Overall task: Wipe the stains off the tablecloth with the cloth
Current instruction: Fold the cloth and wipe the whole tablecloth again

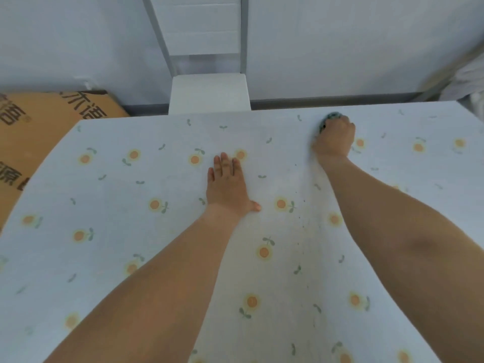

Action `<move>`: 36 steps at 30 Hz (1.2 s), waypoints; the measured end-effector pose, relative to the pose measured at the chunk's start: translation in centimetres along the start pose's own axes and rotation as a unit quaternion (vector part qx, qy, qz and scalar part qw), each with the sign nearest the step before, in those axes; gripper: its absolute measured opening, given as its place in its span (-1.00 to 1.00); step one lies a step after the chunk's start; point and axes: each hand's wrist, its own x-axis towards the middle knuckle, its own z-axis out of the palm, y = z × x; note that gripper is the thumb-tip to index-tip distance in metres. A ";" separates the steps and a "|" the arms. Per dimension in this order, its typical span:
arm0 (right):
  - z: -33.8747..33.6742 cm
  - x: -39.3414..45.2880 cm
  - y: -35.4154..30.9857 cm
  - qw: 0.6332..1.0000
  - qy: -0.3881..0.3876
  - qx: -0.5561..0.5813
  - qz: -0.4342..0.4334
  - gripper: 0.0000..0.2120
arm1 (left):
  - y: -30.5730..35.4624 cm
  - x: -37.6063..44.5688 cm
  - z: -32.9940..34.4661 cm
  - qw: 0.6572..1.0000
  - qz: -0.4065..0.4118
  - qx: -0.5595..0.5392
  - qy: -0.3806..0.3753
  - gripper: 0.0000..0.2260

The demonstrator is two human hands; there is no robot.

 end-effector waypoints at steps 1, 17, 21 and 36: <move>0.5 -0.8 -2.6 0.999 -0.015 0.027 -0.039 -0.76 | -0.4 -0.8 0.4 1.000 -0.004 0.002 -0.001 0.27; -0.7 -6.4 -1.4 0.993 0.011 0.102 0.050 -0.69 | -0.7 -1.6 0.7 0.996 -0.024 -0.080 -0.038 0.35; 0.4 -9.8 -10.0 0.957 -0.128 0.135 -0.225 -0.75 | -0.9 -1.8 0.9 0.996 -0.023 -0.088 -0.025 0.33; -0.3 -9.9 -5.4 0.985 -0.054 0.098 -0.133 -0.73 | -1.5 -2.1 1.5 0.995 -0.021 -0.098 -0.014 0.32</move>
